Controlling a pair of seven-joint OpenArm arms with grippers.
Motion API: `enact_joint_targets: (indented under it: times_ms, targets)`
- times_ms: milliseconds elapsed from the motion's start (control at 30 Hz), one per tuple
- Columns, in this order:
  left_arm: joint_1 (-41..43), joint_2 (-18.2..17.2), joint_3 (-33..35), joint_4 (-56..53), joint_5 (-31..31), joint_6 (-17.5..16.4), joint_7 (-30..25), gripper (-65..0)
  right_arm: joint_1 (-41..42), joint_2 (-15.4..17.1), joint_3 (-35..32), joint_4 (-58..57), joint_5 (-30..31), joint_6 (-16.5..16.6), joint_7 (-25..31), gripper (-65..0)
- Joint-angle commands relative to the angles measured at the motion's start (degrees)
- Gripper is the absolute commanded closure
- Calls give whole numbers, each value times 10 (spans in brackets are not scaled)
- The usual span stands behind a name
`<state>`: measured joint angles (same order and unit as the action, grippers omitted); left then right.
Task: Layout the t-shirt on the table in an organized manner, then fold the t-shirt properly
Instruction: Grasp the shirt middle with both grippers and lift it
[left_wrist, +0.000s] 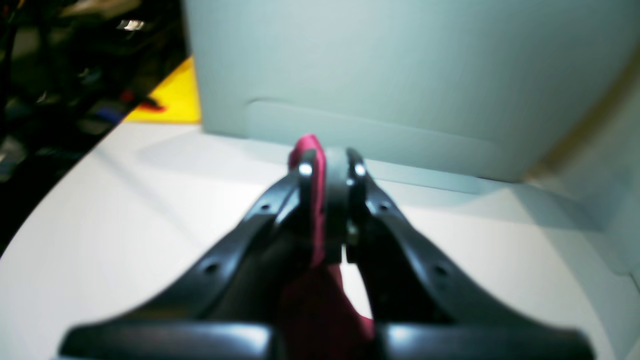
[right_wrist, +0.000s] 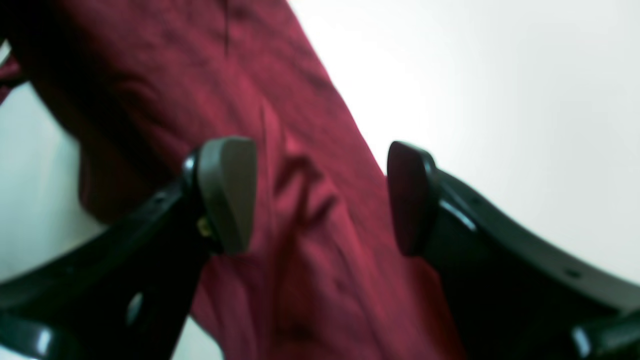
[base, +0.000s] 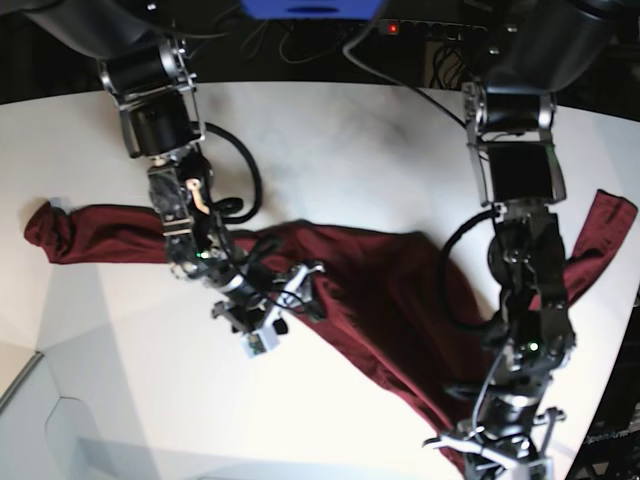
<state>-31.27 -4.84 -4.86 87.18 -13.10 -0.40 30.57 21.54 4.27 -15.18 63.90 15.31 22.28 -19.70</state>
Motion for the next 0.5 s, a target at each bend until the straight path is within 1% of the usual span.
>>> enact_joint_targets:
  times_ms: [0,100,233,300,367,467]
  targets:
    - [-28,0,3,24,0,-3,-20,-2,15,10,3,14,6,1,16,-406]
    - [-30,-1,7,60,4,-3,-20,-4,14,32,10,16,6,1,16,-406]
    - [-18,-5,25,90,8,-3,-17,-5,7,37,70,16,6,1,16,-406]
    - [6,-17,25,109,7,-3,10,-5,0,37,102,24,6,2,16,-406]
    - [34,-21,24,118,7,-3,35,-5,-2,37,121,29,6,2,16,-406]
    - [107,-23,1,119,6,-3,44,-5,-7,37,136,33,6,2,16,-406]
